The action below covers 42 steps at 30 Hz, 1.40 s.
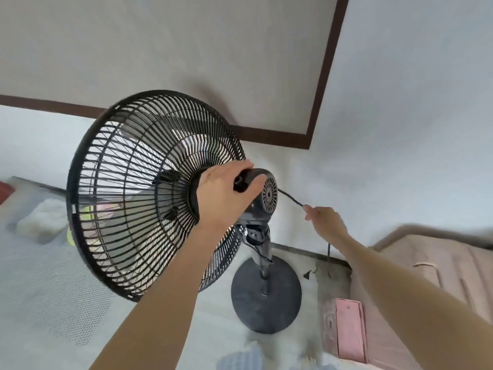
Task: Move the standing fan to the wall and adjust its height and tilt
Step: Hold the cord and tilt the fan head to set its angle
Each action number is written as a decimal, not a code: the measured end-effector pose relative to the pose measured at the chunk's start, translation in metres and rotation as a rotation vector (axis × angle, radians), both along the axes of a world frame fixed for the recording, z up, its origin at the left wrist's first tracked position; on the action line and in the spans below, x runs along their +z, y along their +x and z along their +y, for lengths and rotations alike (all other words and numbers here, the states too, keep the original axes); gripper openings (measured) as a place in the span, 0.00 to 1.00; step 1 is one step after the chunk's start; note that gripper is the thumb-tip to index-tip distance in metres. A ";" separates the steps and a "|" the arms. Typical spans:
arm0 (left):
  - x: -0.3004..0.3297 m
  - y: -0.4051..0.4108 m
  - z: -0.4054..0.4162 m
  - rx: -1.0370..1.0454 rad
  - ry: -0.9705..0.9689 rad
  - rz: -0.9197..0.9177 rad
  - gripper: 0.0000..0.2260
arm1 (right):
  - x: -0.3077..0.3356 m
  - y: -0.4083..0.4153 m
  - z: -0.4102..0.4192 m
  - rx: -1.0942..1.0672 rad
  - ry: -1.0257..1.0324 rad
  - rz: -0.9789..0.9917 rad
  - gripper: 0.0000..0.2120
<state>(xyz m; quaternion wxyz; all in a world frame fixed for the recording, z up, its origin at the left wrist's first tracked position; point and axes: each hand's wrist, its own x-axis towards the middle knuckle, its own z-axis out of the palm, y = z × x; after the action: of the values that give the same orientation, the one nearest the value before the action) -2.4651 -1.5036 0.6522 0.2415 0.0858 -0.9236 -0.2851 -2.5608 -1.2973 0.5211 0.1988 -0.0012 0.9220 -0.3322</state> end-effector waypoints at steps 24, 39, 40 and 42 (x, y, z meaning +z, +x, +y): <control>0.002 -0.029 0.013 0.239 0.030 -0.098 0.17 | 0.066 0.071 -0.005 0.864 -0.139 0.474 0.16; 0.029 -0.007 -0.010 -0.029 0.863 -0.424 0.32 | 0.155 0.038 -0.075 0.746 -0.103 1.132 0.21; 0.036 -0.004 -0.010 -0.043 0.921 -0.424 0.33 | 0.158 0.036 -0.079 0.738 -0.114 1.136 0.21; 0.041 0.006 -0.008 -0.077 0.970 -0.375 0.29 | 0.163 0.030 -0.087 0.719 -0.092 1.096 0.24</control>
<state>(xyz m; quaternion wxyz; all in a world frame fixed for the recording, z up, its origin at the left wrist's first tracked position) -2.4594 -1.5121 0.6934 -0.0063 0.2032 -0.7152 -0.6687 -2.5312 -1.3844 0.6838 -0.2014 -0.4869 0.8166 -0.2355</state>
